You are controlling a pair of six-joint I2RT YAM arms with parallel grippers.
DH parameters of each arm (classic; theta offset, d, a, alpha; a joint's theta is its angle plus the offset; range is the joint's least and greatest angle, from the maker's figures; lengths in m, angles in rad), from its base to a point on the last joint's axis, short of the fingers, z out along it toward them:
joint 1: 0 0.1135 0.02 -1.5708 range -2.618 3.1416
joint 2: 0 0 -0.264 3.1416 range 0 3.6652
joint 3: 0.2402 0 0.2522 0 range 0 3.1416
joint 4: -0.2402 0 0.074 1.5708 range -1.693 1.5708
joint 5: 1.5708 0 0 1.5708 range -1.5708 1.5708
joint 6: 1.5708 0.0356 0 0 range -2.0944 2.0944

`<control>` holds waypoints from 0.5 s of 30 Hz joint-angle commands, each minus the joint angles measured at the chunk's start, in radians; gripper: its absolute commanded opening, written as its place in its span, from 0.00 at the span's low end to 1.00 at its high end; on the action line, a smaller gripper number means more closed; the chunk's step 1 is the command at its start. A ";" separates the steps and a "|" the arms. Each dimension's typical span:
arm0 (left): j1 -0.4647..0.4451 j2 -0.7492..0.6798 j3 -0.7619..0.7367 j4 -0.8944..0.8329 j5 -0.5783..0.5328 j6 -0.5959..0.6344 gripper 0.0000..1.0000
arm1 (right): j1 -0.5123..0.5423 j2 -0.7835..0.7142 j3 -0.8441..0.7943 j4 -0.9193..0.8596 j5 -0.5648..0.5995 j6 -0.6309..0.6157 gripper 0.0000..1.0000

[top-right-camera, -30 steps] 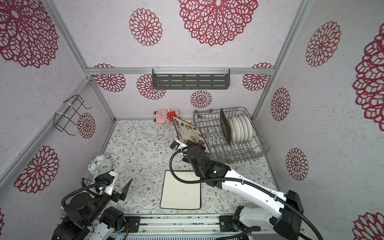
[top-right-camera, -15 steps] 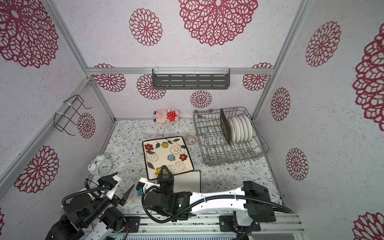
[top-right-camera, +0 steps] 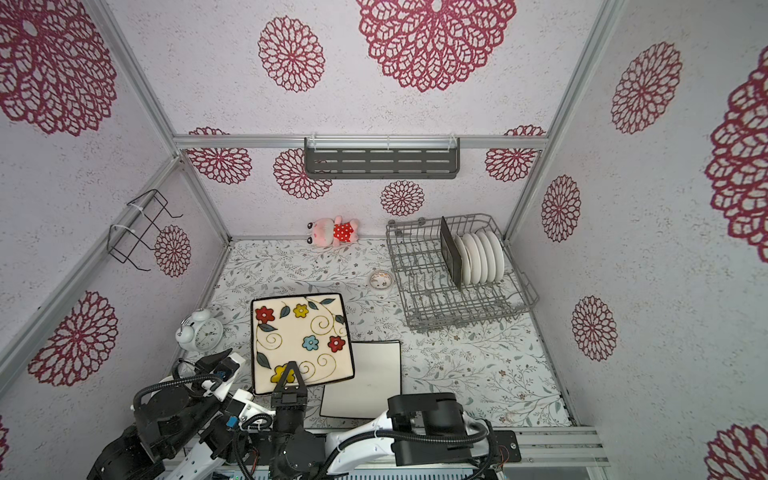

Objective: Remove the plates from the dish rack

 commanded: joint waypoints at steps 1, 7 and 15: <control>0.056 -0.010 0.012 0.058 0.065 0.022 0.97 | -0.032 -0.058 0.063 0.181 0.193 -0.177 0.00; 0.027 -0.008 0.014 0.055 0.079 0.036 0.98 | -0.036 -0.167 -0.047 0.176 0.194 -0.182 0.00; 0.019 -0.009 0.012 0.056 0.078 0.044 0.97 | -0.050 -0.311 -0.244 0.171 0.194 -0.191 0.00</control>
